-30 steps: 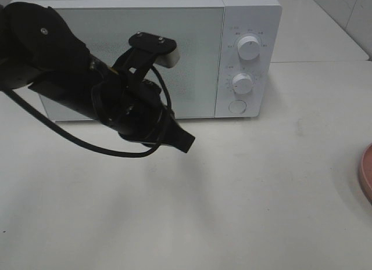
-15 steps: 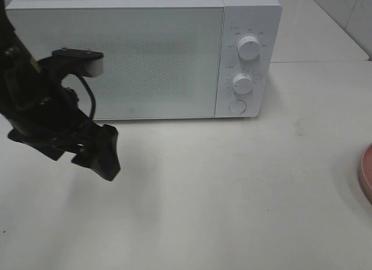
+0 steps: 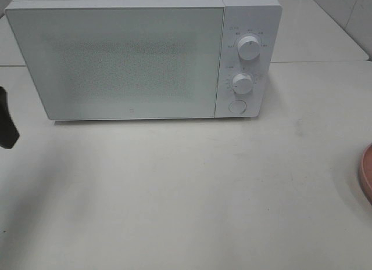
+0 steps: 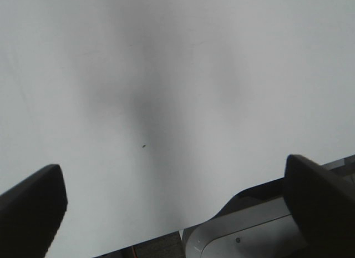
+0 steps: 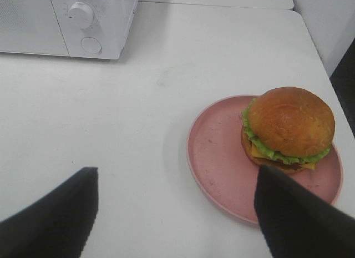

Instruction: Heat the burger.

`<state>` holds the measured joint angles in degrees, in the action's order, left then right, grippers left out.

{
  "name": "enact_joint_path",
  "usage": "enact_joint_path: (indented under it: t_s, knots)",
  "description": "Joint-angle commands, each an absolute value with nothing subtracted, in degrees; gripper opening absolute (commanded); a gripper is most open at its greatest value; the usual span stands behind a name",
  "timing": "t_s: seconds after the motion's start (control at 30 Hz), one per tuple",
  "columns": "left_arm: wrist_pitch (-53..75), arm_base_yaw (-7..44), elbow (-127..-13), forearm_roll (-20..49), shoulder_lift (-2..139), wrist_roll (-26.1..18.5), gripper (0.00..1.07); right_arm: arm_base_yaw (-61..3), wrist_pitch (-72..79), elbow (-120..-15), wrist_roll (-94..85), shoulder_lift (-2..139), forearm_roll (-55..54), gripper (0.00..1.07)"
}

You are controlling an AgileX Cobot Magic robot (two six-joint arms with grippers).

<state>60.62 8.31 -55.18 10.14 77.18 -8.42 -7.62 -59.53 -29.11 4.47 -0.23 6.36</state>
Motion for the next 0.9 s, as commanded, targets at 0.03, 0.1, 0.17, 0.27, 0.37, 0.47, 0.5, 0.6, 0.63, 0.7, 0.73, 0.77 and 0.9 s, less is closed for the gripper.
enact_joint_path:
  t_s: [0.03,0.1,0.17,0.27,0.37,0.47,0.5,0.6,0.63,0.7,0.73,0.77,0.9]
  knots:
    - [61.4,5.3,-53.1,8.9,74.0,-7.9,1.00,-7.4,-59.2,-28.9,3.8,-1.7,6.4,0.76]
    - [61.4,1.9,-50.6,7.5,70.0,-7.8,1.00,-7.4,-59.2,-28.9,3.8,-1.7,6.4,0.76]
    - [61.4,1.1,-50.1,7.2,68.4,-7.7,1.00,-7.4,-59.2,-28.9,3.8,-1.7,6.4,0.76]
    - [61.4,-1.1,-48.2,6.4,63.7,-6.2,1.00,-7.4,-59.2,-28.9,3.8,-1.7,6.4,0.76]
    - [61.4,-1.5,-46.4,5.8,58.9,-5.6,0.99,-7.4,-59.2,-28.9,3.8,-1.7,6.4,0.76]
    - [61.2,-1.5,-43.9,5.8,53.7,-5.6,0.99,-7.4,-59.2,-28.9,3.8,-1.7,6.4,0.76]
    - [61.1,-1.5,-42.2,5.8,50.6,-5.6,0.99,-7.4,-59.2,-28.9,3.8,-1.7,6.4,0.76]
    - [60.5,-1.5,-39.2,5.8,46.0,-5.6,0.99,-7.4,-59.2,-28.9,3.8,-1.7,6.4,0.76]
    - [60.5,-1.5,-39.2,5.8,46.0,-5.6,0.99,-7.4,-59.2,-28.9,3.8,-1.7,6.4,0.76]
    - [60.2,-1.5,-38.3,5.8,44.6,-5.6,0.99,-7.4,-59.2,-28.9,3.8,-1.7,6.4,0.76]
    - [59.1,-1.5,-36.0,6.0,41.1,-5.6,0.99,-7.4,-59.2,-28.9,3.8,-1.7,6.4,0.76]
    - [58.4,-1.5,-35.0,6.0,39.2,-5.6,0.99,-7.4,-59.2,-28.9,3.8,-1.7,6.4,0.76]
    - [56.0,-1.5,-30.2,5.5,30.7,-5.8,0.99,-7.4,-59.2,-28.9,3.8,-1.7,6.4,0.76]
